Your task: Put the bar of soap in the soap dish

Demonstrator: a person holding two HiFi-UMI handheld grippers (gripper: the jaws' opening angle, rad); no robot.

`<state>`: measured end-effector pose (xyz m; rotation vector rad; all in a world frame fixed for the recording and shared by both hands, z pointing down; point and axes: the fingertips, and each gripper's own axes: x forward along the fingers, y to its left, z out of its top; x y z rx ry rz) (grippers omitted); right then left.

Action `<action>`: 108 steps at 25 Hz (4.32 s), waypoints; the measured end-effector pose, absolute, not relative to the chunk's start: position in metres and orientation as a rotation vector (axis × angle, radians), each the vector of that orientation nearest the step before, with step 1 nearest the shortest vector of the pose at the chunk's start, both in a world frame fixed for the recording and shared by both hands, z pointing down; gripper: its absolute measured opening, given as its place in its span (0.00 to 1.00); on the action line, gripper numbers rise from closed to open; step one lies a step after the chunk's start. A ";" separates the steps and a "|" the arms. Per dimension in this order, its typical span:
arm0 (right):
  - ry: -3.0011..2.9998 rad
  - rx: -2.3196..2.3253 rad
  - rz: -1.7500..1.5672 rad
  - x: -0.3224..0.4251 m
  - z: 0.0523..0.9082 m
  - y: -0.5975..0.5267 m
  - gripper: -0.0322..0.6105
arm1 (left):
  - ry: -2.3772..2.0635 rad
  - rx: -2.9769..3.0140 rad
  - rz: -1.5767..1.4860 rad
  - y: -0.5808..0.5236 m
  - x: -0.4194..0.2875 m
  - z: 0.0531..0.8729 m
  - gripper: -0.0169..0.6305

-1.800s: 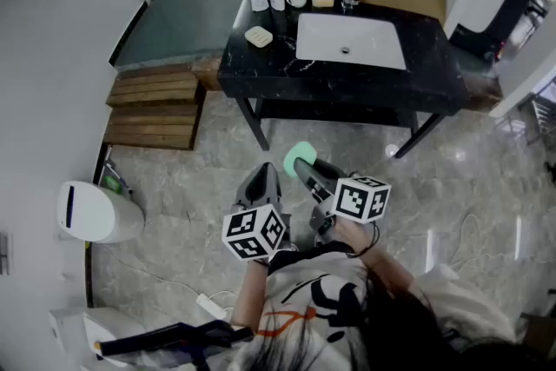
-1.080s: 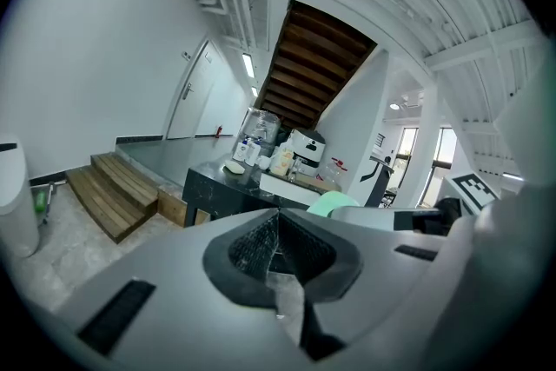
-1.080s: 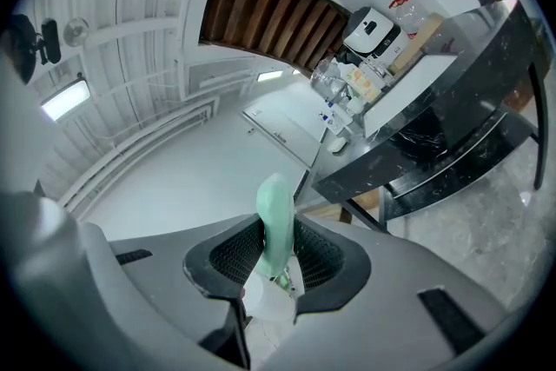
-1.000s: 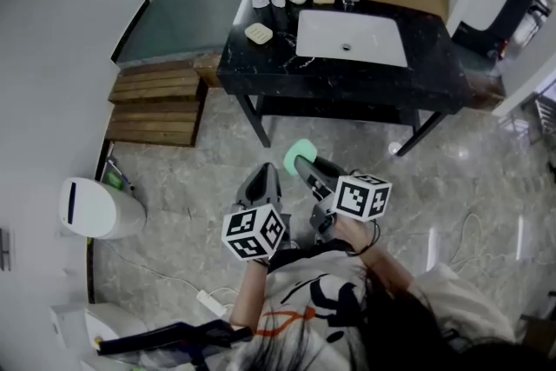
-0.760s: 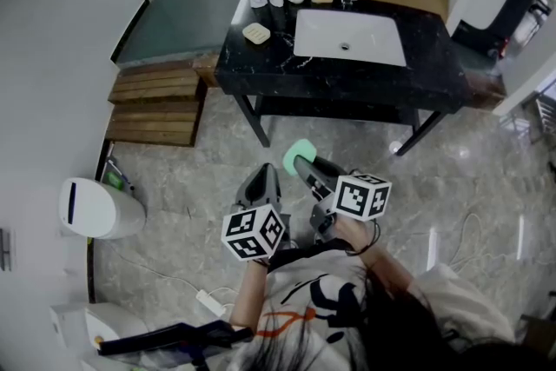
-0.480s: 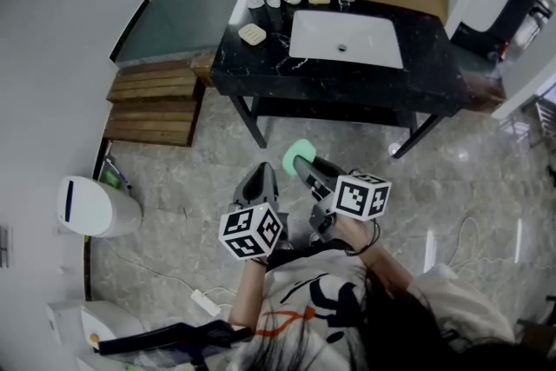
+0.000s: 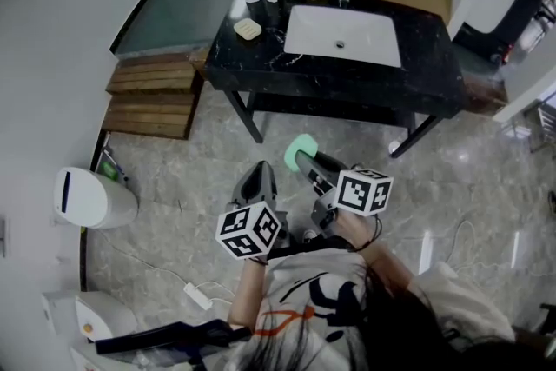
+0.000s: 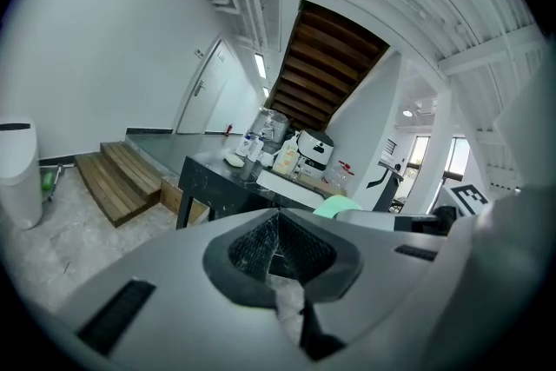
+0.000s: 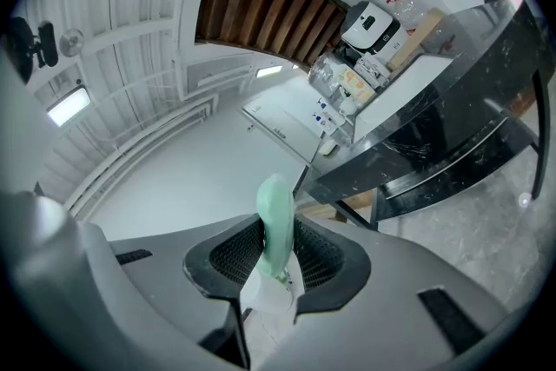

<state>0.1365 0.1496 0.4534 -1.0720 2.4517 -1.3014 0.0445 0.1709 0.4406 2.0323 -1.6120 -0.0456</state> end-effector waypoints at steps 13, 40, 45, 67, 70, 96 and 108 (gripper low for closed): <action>2.461 -1.067 -1.333 0.125 0.465 0.142 0.23 | -1.597 2.009 -0.020 0.162 0.041 0.454 0.03; 2.382 -1.144 -1.355 0.021 0.461 0.026 0.23 | -1.512 2.087 -0.024 0.028 -0.069 0.443 0.03; 2.369 -1.176 -1.346 0.008 0.460 0.009 0.23 | -1.483 2.112 -0.015 0.009 -0.082 0.443 0.03; 2.298 -1.272 -1.350 -0.017 0.466 -0.021 0.23 | -1.379 2.157 0.013 -0.025 -0.106 0.456 0.03; 2.293 -1.284 -1.355 -0.016 0.466 -0.020 0.23 | -1.372 2.153 0.012 -0.026 -0.107 0.456 0.03; 2.315 -1.225 -1.408 -0.001 0.474 -0.097 0.23 | -1.418 2.102 0.027 -0.096 -0.093 0.462 0.03; 2.358 -1.169 -1.450 0.017 0.476 -0.170 0.23 | -1.489 2.031 0.013 -0.159 -0.081 0.465 0.03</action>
